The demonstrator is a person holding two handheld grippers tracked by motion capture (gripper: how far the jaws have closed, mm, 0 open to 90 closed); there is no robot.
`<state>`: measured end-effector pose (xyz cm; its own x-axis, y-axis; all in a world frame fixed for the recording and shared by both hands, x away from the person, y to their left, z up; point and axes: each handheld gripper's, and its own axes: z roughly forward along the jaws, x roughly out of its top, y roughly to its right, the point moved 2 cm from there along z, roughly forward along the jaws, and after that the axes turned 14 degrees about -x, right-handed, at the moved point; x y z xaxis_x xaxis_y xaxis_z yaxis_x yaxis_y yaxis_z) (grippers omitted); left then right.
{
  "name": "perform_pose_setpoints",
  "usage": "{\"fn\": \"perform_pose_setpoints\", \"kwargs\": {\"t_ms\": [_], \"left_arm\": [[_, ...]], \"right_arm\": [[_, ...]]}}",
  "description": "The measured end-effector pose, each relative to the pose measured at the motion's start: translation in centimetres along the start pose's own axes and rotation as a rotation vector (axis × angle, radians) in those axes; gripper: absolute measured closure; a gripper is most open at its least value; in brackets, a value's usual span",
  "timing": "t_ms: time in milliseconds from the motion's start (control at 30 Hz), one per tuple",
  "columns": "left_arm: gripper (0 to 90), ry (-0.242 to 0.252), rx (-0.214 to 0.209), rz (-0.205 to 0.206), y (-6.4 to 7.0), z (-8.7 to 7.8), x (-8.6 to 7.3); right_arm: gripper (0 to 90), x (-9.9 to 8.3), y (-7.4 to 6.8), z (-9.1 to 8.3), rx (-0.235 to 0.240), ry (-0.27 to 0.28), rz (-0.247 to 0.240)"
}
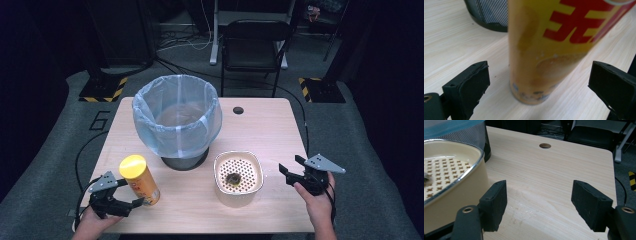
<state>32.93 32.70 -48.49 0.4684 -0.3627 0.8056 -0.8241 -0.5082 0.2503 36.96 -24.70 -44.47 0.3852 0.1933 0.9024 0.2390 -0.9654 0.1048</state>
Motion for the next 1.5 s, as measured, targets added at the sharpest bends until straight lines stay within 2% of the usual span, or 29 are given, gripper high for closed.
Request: {"fn": "perform_pose_setpoints", "kwargs": {"t_ms": [33,67,100,167,200,233,267,433,467,600,633,667,700,733,767,900,1000,1067,1167,1333,1400,1500], "left_arm": [[3.7,0.02,0.011,-0.002,0.0,0.3,0.0],[3.9,0.008,0.008,0.014,-0.1,0.5,0.1],[4.5,0.025,0.017,0.007,-0.1,0.8,0.1],[5.2,0.026,0.023,0.019,-0.1,1.1,0.1],[5.7,0.02,0.011,0.013,-0.2,1.0,0.1],[6.2,0.038,0.018,0.016,-0.2,1.1,0.1],[6.7,0.035,0.01,0.024,-0.2,1.0,0.1],[11.3,0.08,0.002,0.012,-0.1,1.2,0.2],[12.4,0.075,0.003,0.031,-0.2,1.1,0.3],[15.8,0.084,0.005,0.021,-0.1,1.3,0.4],[17.4,0.088,0.016,0.039,-0.2,1.4,0.4],[19.7,0.077,0.013,0.036,-0.1,1.5,0.4],[21.4,0.066,0.014,0.057,-0.1,1.5,0.3],[21.8,0.076,0.023,0.062,0.0,1.6,0.3],[22.1,0.064,0.017,0.056,0.1,1.6,0.3],[23.5,0.06,0.049,0.09,0.4,1.6,0.4],[24.2,0.05,0.052,0.108,0.6,1.5,0.5],[24.2,0.049,0.04,0.093,0.7,1.3,0.6],[24.3,0.055,0.047,0.101,0.7,0.9,0.8],[24.3,0.083,0.038,0.072,0.8,-0.2,1.4],[24.3,0.109,0.029,0.042,0.9,-0.6,1.8],[24.4,0.103,0.022,0.027,0.9,-1.1,2.3]], "right_arm": [[28.6,-0.2,0.0,0.1,-0.001,0.002,0.005],[28.6,-0.3,0.1,0.2,0.002,-0.004,0.007],[28.6,-0.5,0.2,0.3,0.006,-0.007,-0.001],[28.6,-0.7,0.2,0.5,-0.006,-0.018,-0.005],[28.6,-0.8,0.2,0.5,-0.013,-0.024,-0.009],[28.6,-0.9,0.3,0.5,-0.015,-0.023,-0.014],[28.6,-1.0,0.3,0.6,-0.011,-0.027,-0.01],[28.6,-1.3,0.5,0.7,-0.012,-0.035,0.006],[28.6,-1.3,0.6,0.7,-0.012,-0.035,0.007],[28.6,-1.7,0.8,0.9,-0.016,-0.05,0.015],[28.6,-1.8,0.9,1.0,-0.014,-0.053,0.014],[28.6,-1.9,0.9,1.1,-0.015,-0.058,0.016],[28.6,-2.0,0.8,1.2,-0.016,-0.064,0.02],[28.6,-2.1,0.9,1.2,-0.02,-0.068,0.014],[28.6,-2.2,0.9,1.3,-0.015,-0.07,0.016],[28.6,-2.5,1.1,1.5,-0.015,-0.082,0.015],[28.7,-2.7,1.1,1.7,-0.022,-0.09,0.025],[28.7,-2.9,1.2,1.9,-0.022,-0.098,0.02],[28.7,-3.0,1.1,2.0,-0.024,-0.1,0.023],[28.7,-3.1,1.1,2.0,-0.023,-0.104,0.025],[28.7,-3.2,1.1,2.1,-0.022,-0.108,0.025],[28.7,-3.2,1.1,2.1,-0.021,-0.112,0.029]]}}
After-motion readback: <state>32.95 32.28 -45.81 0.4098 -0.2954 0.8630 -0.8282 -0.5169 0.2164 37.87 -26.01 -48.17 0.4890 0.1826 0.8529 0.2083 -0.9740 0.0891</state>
